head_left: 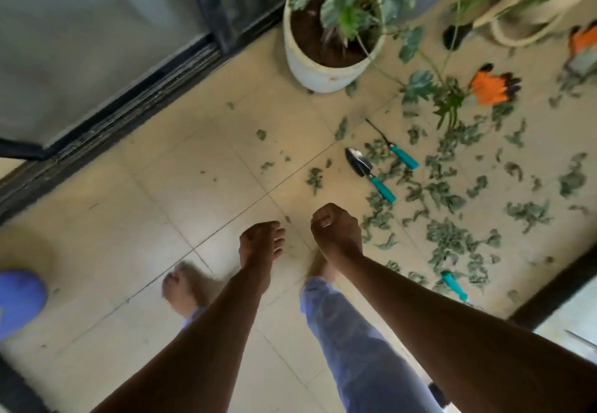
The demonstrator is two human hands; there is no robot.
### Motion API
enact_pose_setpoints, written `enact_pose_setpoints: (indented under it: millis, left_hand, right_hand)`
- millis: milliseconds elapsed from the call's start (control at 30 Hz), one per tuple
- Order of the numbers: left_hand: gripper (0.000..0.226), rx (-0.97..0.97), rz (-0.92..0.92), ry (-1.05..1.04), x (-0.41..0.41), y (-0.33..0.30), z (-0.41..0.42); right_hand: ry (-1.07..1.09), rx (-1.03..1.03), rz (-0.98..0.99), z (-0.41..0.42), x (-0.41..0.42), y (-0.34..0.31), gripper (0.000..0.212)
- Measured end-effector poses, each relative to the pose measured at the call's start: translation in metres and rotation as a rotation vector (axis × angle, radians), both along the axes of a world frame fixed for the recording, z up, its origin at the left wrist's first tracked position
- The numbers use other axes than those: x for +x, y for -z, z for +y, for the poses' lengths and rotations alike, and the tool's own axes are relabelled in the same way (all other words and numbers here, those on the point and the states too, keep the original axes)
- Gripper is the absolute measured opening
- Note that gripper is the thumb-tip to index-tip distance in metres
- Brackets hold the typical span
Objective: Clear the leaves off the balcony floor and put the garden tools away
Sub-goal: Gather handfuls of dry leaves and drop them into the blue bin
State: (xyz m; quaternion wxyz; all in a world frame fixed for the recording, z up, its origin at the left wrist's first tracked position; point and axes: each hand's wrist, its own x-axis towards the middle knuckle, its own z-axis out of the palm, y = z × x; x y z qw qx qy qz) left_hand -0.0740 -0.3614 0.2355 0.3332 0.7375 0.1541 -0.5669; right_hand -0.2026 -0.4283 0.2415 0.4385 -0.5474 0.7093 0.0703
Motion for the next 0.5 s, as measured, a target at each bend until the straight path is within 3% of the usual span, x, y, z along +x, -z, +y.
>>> enact_pose_setpoints:
  millis: [267, 500]
  left_hand:
    - [0.027, -0.062, -0.018, 0.184, -0.025, 0.098, -0.051]
    - [0.011, -0.034, 0.084, 0.393, -0.008, 0.211, -0.074]
  right_hand:
    - [-0.004, -0.078, 0.012, -0.038, -0.027, 0.103, 0.013]
    - [-0.239, -0.207, 0.130, -0.047, -0.025, 0.241, 0.034]
